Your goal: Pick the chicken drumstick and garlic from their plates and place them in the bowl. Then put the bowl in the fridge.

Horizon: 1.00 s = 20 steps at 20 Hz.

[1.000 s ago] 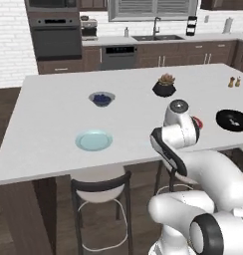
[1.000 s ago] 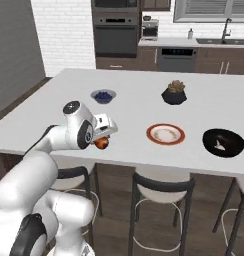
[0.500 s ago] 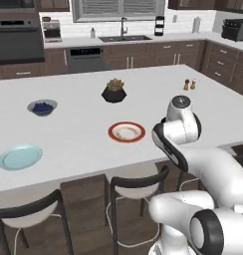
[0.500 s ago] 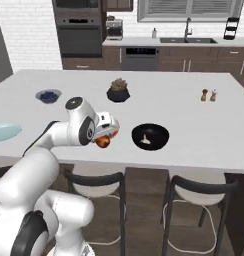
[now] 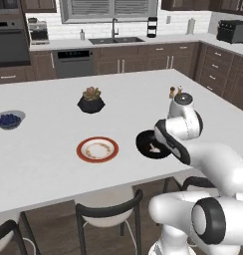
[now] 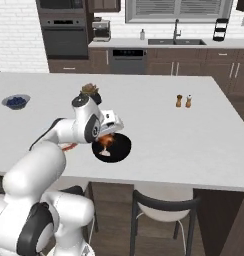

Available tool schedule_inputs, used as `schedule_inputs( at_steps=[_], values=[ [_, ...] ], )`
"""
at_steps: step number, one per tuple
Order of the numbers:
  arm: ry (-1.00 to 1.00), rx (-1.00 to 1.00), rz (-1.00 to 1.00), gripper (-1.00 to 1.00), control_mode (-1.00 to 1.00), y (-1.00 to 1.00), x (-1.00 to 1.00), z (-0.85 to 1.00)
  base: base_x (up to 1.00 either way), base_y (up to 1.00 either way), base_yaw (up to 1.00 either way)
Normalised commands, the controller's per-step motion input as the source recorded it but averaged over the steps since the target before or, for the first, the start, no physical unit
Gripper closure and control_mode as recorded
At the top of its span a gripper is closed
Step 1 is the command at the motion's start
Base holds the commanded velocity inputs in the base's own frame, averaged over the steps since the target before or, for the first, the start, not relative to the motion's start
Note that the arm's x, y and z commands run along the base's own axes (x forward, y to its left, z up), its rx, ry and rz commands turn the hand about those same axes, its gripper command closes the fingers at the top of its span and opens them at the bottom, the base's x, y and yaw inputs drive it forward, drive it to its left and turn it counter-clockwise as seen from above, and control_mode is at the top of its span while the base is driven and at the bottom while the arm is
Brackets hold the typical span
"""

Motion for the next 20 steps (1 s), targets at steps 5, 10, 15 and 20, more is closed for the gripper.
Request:
schedule_inputs(
  at_steps=[5, 10, 15, 20],
  values=[
    [0.23, 0.18, 0.00, 1.00, -1.00, 0.05, 1.00, -0.01, 0.00, 0.00, 0.00],
    [0.09, 0.09, 0.00, 1.00, -1.00, 0.33, 0.47, -0.34, 0.00, 0.00, 0.00],
    [0.00, 0.09, 0.00, 1.00, -1.00, 0.03, 0.24, -0.85, 0.00, 0.00, 0.00],
    [0.00, 0.09, 0.00, 1.00, -1.00, 0.00, 0.26, -0.85, 0.00, 0.00, 0.00]
  ],
)
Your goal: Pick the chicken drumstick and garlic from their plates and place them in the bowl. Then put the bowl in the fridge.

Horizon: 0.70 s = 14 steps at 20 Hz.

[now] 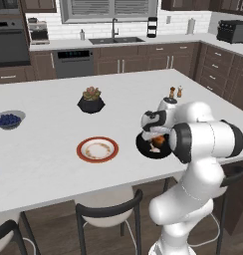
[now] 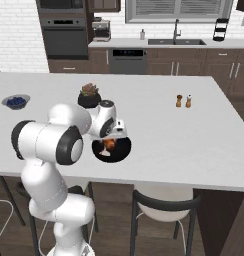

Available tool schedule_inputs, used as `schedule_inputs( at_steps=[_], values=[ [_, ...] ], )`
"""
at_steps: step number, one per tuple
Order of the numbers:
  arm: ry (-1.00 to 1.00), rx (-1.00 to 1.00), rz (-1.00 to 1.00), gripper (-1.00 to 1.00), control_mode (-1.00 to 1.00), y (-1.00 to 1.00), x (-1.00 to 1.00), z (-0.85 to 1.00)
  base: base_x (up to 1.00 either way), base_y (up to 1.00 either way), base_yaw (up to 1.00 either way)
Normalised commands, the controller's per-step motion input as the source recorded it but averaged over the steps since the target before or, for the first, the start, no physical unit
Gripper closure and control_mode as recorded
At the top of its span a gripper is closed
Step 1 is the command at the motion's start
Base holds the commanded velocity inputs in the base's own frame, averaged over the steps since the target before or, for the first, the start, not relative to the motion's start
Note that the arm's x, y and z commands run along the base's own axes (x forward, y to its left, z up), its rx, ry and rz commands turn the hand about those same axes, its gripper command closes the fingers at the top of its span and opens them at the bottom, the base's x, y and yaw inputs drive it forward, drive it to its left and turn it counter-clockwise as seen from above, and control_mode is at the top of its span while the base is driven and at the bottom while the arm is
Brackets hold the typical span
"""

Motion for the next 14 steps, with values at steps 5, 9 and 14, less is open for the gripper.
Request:
schedule_inputs(
  at_steps=[5, 9, 14],
  values=[
    [-0.07, 0.02, 0.00, -1.00, -1.00, 0.00, 0.18, -0.46, 0.00, 0.00, 0.00],
    [0.00, 0.00, 0.00, -1.00, -1.00, 0.00, 0.02, 0.05, 0.00, 0.00, 0.00],
    [0.03, 0.00, -0.10, -1.00, -1.00, -0.05, -0.17, 0.49, 0.00, 0.00, 0.00]
  ],
)
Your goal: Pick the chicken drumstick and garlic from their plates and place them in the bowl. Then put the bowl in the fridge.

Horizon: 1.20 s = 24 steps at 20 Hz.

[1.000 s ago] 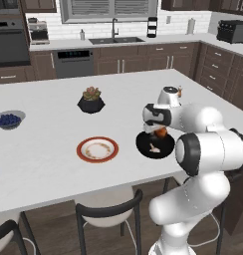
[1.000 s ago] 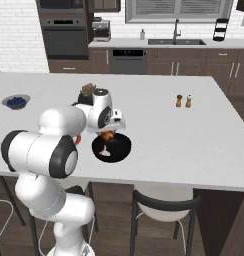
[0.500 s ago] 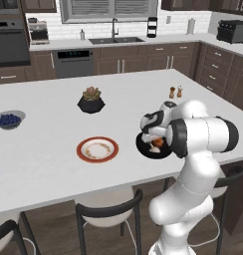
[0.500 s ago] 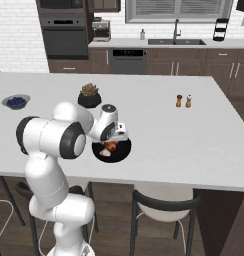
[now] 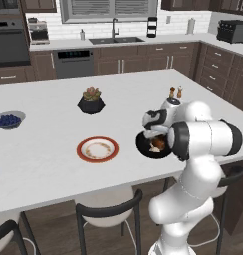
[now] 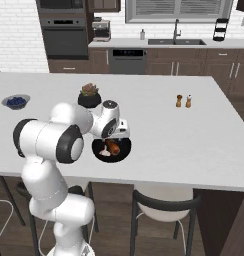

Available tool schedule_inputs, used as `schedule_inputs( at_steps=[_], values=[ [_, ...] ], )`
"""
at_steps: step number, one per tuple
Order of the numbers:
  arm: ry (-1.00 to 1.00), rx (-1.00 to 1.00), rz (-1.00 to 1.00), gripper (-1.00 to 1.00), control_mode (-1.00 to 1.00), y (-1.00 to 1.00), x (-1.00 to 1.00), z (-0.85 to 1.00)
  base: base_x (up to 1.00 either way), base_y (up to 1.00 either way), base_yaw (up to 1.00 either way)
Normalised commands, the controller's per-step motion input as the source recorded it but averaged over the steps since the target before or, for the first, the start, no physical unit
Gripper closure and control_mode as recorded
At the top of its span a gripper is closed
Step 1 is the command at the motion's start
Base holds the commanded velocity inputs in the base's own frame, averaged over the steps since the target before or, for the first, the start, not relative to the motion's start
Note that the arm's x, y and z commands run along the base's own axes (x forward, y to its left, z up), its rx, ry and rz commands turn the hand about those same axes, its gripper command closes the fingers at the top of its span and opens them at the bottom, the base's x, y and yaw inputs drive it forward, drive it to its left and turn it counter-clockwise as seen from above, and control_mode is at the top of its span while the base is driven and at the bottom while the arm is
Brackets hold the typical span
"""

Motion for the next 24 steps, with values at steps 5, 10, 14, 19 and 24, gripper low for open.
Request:
schedule_inputs(
  at_steps=[5, 10, 14, 19, 24],
  values=[
    [0.06, 0.05, -0.21, -1.00, -1.00, -0.38, -0.52, 0.96, 0.00, 0.00, 0.00],
    [0.44, 0.04, -0.38, -1.00, -1.00, -0.71, -0.24, 0.27, 0.00, 0.00, 0.00],
    [0.26, 0.00, -0.19, -1.00, -1.00, -0.53, 0.00, -0.79, 0.00, 0.00, 0.00],
    [-0.03, 0.00, -0.05, -1.00, -1.00, -0.05, 0.00, -0.74, 0.00, 0.00, 0.00],
    [-0.06, 0.00, -0.07, -1.00, -1.00, 0.17, 0.03, -0.44, 0.00, 0.00, 0.00]
  ],
)
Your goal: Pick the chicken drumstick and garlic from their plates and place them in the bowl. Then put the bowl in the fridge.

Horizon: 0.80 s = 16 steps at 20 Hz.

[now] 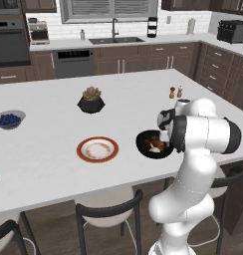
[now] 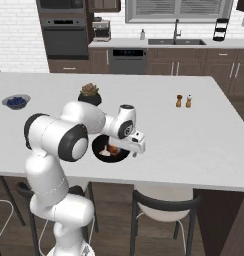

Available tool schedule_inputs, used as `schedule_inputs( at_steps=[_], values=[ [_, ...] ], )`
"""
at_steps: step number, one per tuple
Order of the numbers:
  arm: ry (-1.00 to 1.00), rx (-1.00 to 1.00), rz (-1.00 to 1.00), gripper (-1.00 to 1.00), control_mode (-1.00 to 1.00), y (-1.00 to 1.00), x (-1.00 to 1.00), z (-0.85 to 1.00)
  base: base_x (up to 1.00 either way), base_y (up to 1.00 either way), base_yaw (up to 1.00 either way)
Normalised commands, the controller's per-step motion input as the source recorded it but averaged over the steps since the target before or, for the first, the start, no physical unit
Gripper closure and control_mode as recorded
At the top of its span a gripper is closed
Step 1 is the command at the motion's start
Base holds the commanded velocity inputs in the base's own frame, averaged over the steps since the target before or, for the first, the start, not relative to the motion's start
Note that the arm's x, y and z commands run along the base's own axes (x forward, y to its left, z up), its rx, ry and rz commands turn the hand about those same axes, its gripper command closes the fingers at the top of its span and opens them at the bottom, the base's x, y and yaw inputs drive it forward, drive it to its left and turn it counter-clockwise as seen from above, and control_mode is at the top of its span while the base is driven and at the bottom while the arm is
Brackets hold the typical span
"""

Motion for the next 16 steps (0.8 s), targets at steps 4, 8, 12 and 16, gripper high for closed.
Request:
schedule_inputs(
  at_steps=[4, 8, 12, 16],
  values=[
    [-0.05, 0.00, -0.06, -1.00, -1.00, 0.27, 0.02, -0.23, 0.00, 0.00, 0.00],
    [-0.04, 0.00, -0.03, 1.00, -1.00, 0.24, 0.03, -0.28, 0.00, 0.00, 0.00],
    [-0.03, 0.00, 0.00, 1.00, -1.00, 0.00, 0.01, -0.13, 0.00, 0.00, 0.00],
    [-0.05, 0.01, 0.00, 1.00, -1.00, -0.05, -0.16, 0.17, 0.00, 0.00, 0.00]
  ],
)
